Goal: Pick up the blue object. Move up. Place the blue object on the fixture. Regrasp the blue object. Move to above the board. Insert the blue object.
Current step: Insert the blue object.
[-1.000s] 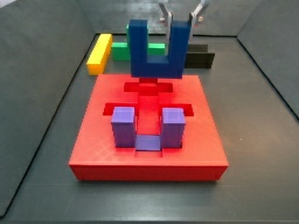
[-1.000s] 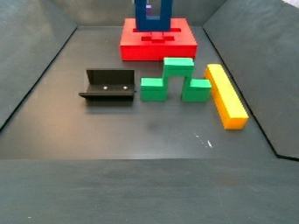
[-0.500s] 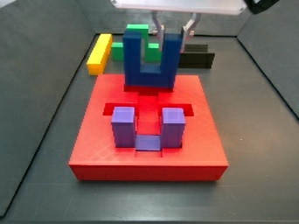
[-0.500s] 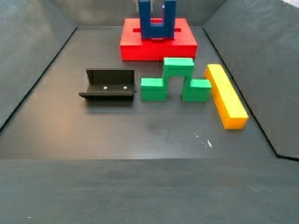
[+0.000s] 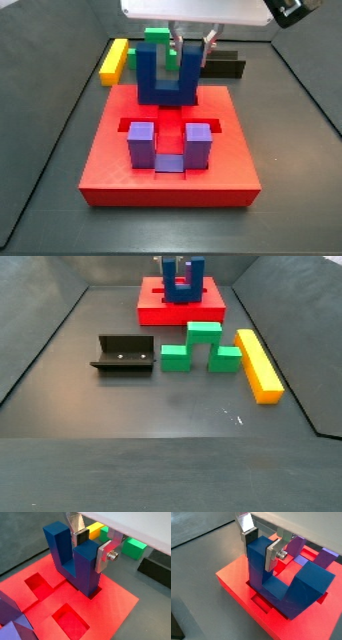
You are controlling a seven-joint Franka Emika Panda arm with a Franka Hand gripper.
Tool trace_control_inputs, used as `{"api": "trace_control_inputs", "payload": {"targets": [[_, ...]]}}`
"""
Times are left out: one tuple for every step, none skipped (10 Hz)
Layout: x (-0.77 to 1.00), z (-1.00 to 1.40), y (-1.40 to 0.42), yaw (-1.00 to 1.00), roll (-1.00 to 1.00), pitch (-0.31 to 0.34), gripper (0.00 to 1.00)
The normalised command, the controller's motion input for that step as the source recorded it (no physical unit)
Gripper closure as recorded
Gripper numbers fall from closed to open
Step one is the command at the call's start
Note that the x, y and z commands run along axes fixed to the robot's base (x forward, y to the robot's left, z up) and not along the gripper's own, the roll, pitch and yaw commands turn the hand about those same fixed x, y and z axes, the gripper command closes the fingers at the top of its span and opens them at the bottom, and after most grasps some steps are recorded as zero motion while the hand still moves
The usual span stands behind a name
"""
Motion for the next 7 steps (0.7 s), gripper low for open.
{"api": "trace_control_inputs", "payload": {"targets": [[0.07, -0.19, 0.00, 0.23, 0.00, 0.000, 1.00], [0.01, -0.13, 0.00, 0.12, 0.00, 0.000, 1.00], [0.05, -0.09, 0.00, 0.01, 0.02, 0.000, 1.00], [0.00, -0.14, 0.00, 0.00, 0.01, 0.000, 1.00], [0.00, -0.23, 0.00, -0.04, -0.01, 0.000, 1.00], [0.00, -0.19, 0.00, -0.11, 0.00, 0.000, 1.00], [0.02, -0.15, 0.00, -0.15, 0.00, 0.000, 1.00]]}}
